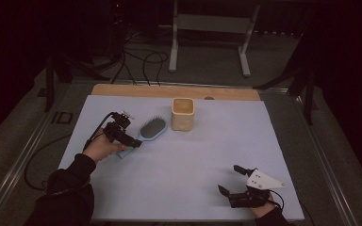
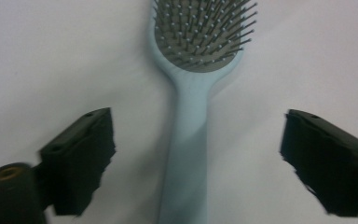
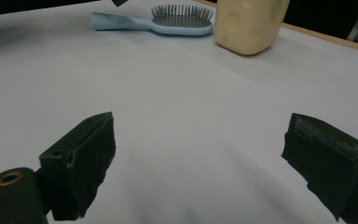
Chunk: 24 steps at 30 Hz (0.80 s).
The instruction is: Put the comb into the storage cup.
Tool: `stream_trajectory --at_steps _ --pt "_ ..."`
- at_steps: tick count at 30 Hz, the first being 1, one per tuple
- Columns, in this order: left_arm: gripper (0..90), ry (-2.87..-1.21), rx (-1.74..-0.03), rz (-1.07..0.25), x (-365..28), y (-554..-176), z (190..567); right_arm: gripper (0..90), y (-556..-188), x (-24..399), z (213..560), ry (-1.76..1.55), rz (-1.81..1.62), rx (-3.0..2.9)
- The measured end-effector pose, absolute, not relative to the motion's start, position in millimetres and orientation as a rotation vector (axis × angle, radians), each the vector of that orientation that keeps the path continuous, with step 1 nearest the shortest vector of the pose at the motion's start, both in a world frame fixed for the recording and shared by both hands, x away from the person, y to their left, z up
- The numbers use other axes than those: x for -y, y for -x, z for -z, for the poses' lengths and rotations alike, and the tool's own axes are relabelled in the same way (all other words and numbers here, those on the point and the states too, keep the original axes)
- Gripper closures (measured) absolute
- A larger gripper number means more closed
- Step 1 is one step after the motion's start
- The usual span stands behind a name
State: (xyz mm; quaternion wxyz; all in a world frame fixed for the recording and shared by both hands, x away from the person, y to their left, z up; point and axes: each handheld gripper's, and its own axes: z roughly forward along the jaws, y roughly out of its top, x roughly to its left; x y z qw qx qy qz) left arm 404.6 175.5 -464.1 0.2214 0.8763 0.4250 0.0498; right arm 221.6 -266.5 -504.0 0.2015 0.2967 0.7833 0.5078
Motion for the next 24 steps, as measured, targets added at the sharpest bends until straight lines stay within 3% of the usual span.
stream_trajectory --at_steps 2,12,24 --pt "0.4 -2.435 -1.166 -0.114 -173 -407 466 8.8 -222 267 504 -0.83 -1.42 -2.187" --pt "0.1 -2.501 -1.149 -0.092 -161 -417 475 8.9 -222 267 504 -0.828 -1.419 -2.19" --pt "24.7 -2.559 -1.165 -0.103 -150 -427 483 8.9 -222 267 505 -0.835 -1.431 -2.188"
